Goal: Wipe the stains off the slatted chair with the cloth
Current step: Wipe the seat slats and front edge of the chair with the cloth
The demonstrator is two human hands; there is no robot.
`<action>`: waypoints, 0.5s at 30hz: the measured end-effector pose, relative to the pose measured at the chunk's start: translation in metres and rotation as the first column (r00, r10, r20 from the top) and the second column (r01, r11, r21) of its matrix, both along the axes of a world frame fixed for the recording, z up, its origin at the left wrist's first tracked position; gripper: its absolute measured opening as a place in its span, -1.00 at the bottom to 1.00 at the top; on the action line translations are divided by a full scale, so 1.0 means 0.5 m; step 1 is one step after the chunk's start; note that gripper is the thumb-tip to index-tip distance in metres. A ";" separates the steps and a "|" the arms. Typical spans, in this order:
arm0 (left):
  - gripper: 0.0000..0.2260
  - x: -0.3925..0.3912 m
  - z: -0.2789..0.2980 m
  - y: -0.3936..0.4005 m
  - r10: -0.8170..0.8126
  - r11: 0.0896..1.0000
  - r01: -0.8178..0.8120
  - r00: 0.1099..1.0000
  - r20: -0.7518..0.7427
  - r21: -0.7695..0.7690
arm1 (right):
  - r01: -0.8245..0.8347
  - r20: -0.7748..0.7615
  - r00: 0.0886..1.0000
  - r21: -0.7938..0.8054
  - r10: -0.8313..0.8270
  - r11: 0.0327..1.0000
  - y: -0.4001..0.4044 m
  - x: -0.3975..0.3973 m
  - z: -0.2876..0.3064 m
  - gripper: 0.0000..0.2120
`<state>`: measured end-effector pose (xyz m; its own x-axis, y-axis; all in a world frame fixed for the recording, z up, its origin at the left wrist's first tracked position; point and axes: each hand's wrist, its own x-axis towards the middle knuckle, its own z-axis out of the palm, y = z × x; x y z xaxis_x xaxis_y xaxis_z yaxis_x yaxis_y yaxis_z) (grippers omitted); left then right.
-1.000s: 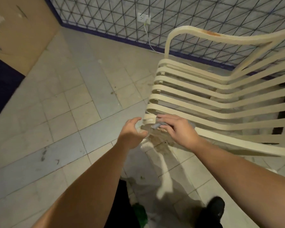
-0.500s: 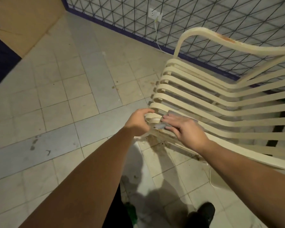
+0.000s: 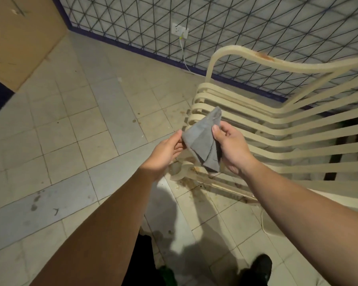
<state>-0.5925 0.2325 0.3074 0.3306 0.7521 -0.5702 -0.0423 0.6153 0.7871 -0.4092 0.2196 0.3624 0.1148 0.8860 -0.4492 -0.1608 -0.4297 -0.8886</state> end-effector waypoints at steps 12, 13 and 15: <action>-0.67 0.032 0.092 0.060 -0.253 0.967 0.256 0.961 0.114 -0.010 | 0.354 0.136 0.926 0.010 -0.352 0.935 -0.003 -0.002 0.023 -0.85; -0.74 0.038 0.095 0.060 -0.275 0.962 0.274 0.957 0.095 0.021 | 0.376 0.114 0.921 -0.001 -0.373 0.927 -0.006 0.000 0.028 -0.85; -0.77 0.052 0.103 0.059 -0.296 0.952 0.291 0.954 0.049 0.090 | 0.397 0.108 0.913 -0.003 -0.394 0.918 -0.014 0.005 0.036 -0.85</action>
